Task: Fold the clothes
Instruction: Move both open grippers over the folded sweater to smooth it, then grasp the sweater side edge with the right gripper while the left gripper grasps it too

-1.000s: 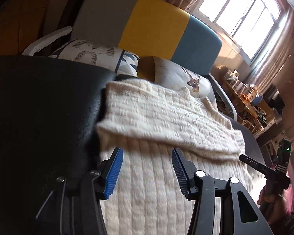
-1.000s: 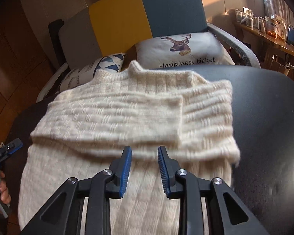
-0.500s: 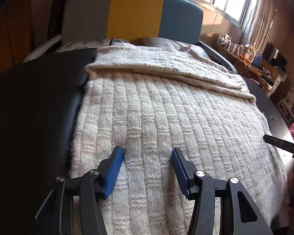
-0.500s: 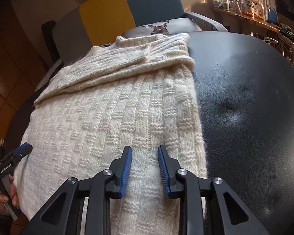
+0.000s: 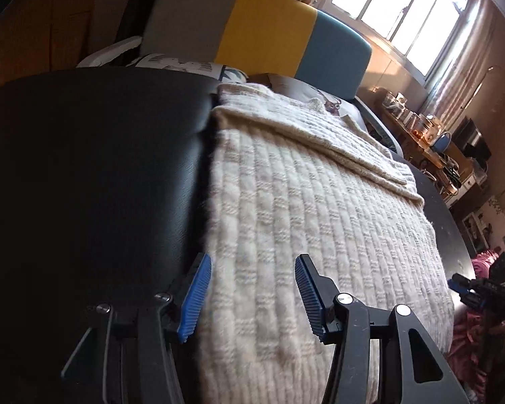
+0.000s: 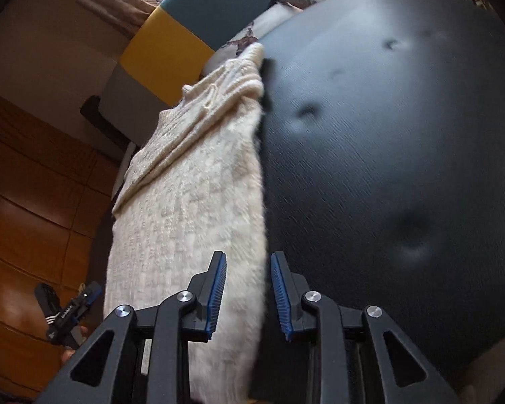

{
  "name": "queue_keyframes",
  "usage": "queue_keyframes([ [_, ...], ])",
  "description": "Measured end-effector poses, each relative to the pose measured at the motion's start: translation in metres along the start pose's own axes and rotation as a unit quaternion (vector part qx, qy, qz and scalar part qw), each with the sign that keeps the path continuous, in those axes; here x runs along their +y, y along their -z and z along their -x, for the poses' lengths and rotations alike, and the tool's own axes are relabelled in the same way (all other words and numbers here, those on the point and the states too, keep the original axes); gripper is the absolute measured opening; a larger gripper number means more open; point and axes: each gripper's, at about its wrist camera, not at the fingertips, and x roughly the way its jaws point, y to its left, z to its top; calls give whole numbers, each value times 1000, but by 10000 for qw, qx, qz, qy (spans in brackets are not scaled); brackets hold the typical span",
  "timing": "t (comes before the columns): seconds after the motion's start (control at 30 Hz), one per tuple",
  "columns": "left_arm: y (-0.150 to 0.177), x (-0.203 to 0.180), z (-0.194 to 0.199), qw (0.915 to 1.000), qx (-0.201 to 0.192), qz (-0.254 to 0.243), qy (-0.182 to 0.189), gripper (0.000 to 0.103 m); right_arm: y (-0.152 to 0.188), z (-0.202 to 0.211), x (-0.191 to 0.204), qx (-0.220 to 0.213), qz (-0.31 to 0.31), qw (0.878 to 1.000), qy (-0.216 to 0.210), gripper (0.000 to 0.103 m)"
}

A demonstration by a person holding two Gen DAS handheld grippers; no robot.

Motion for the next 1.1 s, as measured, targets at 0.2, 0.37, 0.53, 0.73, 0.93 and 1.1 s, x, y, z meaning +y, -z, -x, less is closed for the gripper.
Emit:
queue_keyframes([
  [0.2, 32, 39, 15, 9967, 288, 667, 355, 54, 33, 11, -20, 258, -400, 9948, -897, 28],
  [0.37, 38, 43, 18, 9939, 403, 786, 665, 62, 36, -15, -9, 708, -471, 9853, -1480, 27],
  [0.53, 33, 27, 10, 9961, 443, 297, 705, 64, 33, -21, -2, 848, -417, 9851, -1434, 27],
  [0.73, 33, 10, -11, 9967, 648, -105, 484, 64, 33, -21, 4, 837, -347, 9865, -1365, 27],
  [0.93, 30, 17, -9, 9965, 736, 252, 316, 44, 35, -22, 9, 826, -251, 9870, -1354, 27],
  [1.1, 21, 17, -11, 9948, 968, 307, 89, 34, 31, -26, 13, 929, -254, 9880, -1208, 15],
])
